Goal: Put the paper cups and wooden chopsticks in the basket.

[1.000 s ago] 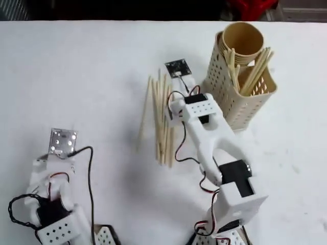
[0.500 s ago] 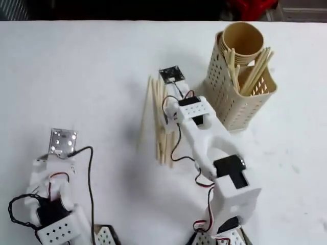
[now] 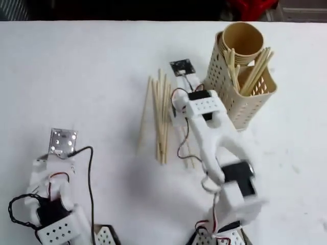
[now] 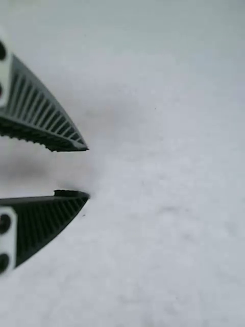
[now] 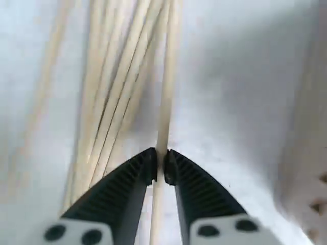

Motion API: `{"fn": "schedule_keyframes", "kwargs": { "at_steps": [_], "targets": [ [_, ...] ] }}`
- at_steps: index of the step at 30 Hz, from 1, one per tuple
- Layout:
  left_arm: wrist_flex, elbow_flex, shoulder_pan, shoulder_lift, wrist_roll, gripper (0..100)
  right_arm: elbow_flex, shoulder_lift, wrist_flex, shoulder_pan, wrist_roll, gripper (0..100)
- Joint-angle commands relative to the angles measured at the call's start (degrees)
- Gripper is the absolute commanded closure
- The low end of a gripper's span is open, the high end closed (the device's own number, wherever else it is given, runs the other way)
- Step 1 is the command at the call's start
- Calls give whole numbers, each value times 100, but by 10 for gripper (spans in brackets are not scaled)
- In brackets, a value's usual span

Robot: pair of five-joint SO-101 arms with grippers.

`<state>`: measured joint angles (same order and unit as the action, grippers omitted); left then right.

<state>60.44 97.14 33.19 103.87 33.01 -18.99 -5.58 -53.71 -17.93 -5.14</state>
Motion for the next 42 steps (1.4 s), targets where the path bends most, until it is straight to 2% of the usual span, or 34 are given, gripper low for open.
{"fn": "schedule_keyframes", "kwargs": {
  "at_steps": [1,8,11,14,17,20,27,30,32,42],
  "targets": [
    [18,-18,40,40,26,858,-466,1763,-66,-13,0,982],
    [18,-18,40,40,26,858,-1257,5525,-66,48,-79,982],
    [18,-18,40,40,26,858,-1090,6809,-31,66,-905,982],
    [18,-18,40,40,26,858,-659,7354,101,585,-1468,982],
    [18,-18,40,40,26,858,-334,7169,752,1393,-1459,982],
    [18,-18,40,40,26,858,-299,6598,1648,1798,-1459,982],
    [18,-18,40,40,26,858,-316,5024,2905,1851,-1433,982],
    [79,-18,40,40,26,858,-325,4646,3029,1886,-835,982],
    [79,-18,40,40,26,858,-413,4497,3037,1912,-510,982],
    [79,-18,40,40,26,858,-1934,4453,4092,2088,-492,982]
  ]
}}
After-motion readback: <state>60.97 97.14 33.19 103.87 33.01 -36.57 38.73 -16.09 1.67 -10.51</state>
